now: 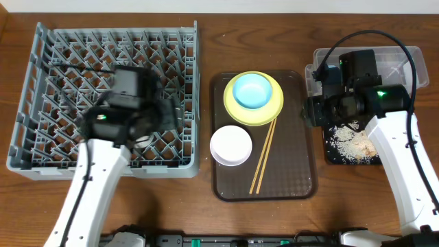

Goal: Sort waste into correct bins and load items into the dishwasher rack
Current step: 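Reach the left gripper to the tray and grasp the white cup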

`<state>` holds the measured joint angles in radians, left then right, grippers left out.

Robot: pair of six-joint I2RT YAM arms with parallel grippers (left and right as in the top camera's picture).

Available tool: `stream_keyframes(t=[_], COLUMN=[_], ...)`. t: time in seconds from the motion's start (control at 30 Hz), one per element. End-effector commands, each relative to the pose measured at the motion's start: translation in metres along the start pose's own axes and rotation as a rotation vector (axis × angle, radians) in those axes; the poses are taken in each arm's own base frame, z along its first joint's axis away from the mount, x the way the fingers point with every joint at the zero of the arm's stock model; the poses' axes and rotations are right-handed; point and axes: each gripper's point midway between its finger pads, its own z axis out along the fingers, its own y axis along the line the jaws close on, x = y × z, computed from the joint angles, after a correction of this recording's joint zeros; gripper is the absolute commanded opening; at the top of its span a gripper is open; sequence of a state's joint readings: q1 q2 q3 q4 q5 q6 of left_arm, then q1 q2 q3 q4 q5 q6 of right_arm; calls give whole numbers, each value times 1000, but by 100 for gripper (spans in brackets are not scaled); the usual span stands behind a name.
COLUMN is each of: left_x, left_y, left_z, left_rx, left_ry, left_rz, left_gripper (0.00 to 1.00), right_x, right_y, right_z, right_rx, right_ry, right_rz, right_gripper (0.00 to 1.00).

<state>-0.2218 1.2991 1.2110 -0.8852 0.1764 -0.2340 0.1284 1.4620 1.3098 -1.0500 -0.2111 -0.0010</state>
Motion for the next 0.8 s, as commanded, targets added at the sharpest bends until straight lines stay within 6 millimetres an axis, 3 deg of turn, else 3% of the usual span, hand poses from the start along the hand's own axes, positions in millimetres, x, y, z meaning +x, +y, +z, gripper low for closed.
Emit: stream_keyframes(t=[0.0,0.2,0.43,0.6,0.77], left_x=[6,25,66,96,121], left_y=[-32,-88,-139,-157,-160], left_z=[10,44,93,121,142], left_rx=[42,110,149,149,130], left_ry=[29,84,186,255,323], left_rz=[105,254,403,470,509], left_gripper=[79,79,79,74,70], right_x=[-6,-4,-1,-1,-1], right_y=[3,-22,-24,-24,-24], right_z=[-5,-7,-7,-7,-7], right_rx=[-7,141,150,150,151], right_ry=[-23,-23,-12,-12,-13], right_rz=[2,138,144,144,144], right_gripper=[55,56,58,58,58])
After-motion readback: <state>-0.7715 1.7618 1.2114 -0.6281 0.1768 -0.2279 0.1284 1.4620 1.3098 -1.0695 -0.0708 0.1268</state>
